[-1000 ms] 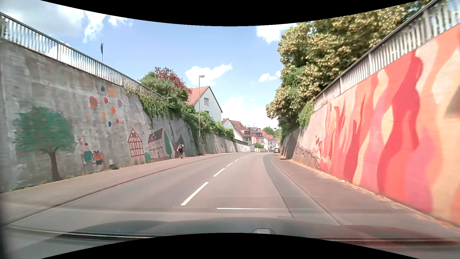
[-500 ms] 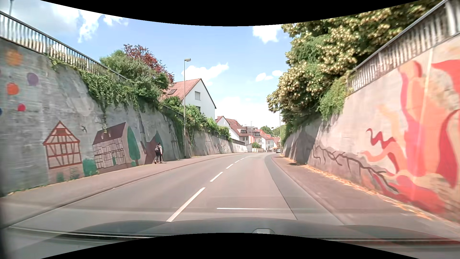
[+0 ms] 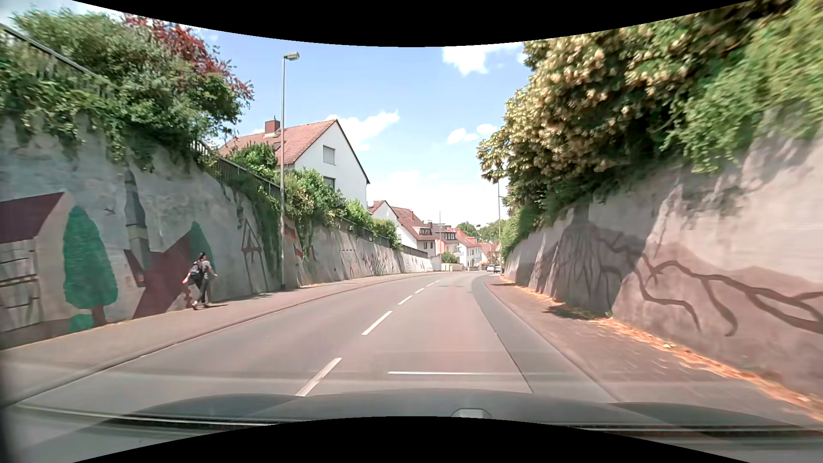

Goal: Follow the waypoints while adhering to traffic rules and regulations

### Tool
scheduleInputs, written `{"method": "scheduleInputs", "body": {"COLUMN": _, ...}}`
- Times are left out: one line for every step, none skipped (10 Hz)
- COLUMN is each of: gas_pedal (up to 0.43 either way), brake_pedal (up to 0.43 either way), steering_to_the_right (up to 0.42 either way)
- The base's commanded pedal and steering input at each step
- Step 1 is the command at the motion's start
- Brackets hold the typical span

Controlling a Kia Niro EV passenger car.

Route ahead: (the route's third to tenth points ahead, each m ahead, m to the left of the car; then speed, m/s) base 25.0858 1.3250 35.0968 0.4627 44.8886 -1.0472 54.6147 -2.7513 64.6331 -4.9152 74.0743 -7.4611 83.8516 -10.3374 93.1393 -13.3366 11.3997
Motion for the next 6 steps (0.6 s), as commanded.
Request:
{"method": "scheduleInputs", "body": {"gas_pedal": 0.0, "brake_pedal": 0.0, "steering_to_the_right": 0.014}}
{"method": "scheduleInputs", "body": {"gas_pedal": 0.0, "brake_pedal": 0.0, "steering_to_the_right": 0.014}}
{"method": "scheduleInputs", "body": {"gas_pedal": 0.0, "brake_pedal": 0.0, "steering_to_the_right": 0.015}}
{"method": "scheduleInputs", "body": {"gas_pedal": 0.0, "brake_pedal": 0.0, "steering_to_the_right": 0.014}}
{"method": "scheduleInputs", "body": {"gas_pedal": 0.0, "brake_pedal": 0.0, "steering_to_the_right": 0.014}}
{"method": "scheduleInputs", "body": {"gas_pedal": 0.0, "brake_pedal": 0.0, "steering_to_the_right": 0.014}}
